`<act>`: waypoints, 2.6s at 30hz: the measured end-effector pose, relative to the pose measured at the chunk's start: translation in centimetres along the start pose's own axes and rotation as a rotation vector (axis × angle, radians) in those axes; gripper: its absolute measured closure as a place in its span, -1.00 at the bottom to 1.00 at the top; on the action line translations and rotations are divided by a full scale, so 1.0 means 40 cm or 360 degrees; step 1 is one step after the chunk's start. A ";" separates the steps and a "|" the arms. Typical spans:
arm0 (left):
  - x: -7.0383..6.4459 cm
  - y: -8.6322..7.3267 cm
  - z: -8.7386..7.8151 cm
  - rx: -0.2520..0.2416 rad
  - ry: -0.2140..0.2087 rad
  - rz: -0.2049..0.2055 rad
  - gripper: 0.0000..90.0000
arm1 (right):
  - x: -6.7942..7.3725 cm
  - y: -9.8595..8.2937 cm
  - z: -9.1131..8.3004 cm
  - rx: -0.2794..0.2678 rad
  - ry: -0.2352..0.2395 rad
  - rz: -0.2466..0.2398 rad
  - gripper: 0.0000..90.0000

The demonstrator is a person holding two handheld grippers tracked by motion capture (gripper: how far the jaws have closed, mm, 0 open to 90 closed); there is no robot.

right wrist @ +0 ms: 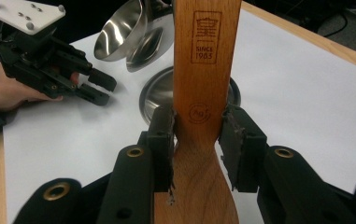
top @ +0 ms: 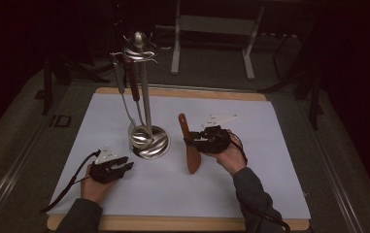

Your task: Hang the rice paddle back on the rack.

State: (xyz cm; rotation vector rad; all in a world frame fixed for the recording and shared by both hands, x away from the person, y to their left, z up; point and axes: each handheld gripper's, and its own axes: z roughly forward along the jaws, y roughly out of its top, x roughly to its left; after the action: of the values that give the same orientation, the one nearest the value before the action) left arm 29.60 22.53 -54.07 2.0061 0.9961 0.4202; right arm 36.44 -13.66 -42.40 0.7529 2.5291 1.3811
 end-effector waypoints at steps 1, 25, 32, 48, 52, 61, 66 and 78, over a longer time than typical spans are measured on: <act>0.000 0.000 0.000 0.0002 0.0000 0.0001 0.44 | 0.001 0.003 -0.001 -0.0007 0.0003 0.0000 0.48; 0.000 0.000 0.000 0.0002 -0.0001 0.0004 0.44 | 0.014 0.058 -0.024 -0.0088 0.0008 -0.0065 0.48; 0.000 0.000 0.000 0.0001 -0.0003 0.0001 0.44 | 0.017 0.077 -0.033 -0.0101 0.0007 -0.0089 0.48; 0.000 0.000 0.000 0.0001 -0.0005 0.0004 0.44 | 0.029 0.119 -0.043 -0.0114 0.0002 -0.0146 0.48; 0.000 0.000 0.000 0.0000 -0.0005 0.0005 0.44 | 0.031 0.130 -0.050 -0.0112 -0.0010 -0.0166 0.48; 0.000 0.000 -0.001 -0.0002 -0.0006 0.0006 0.44 | 0.035 0.152 -0.063 -0.0129 -0.0017 -0.0197 0.48; 0.000 0.000 -0.001 -0.0001 -0.0007 0.0006 0.44 | 0.036 0.159 -0.064 -0.0139 -0.0015 -0.0198 0.48; 0.000 0.000 -0.001 0.0000 -0.0009 0.0004 0.44 | 0.043 0.181 -0.067 -0.0150 -0.0014 -0.0214 0.48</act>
State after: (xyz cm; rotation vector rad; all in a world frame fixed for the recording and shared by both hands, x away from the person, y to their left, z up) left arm 29.58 22.56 -54.05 2.0079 0.9899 0.4156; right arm 36.51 -11.57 -34.78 0.5595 2.4382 1.4368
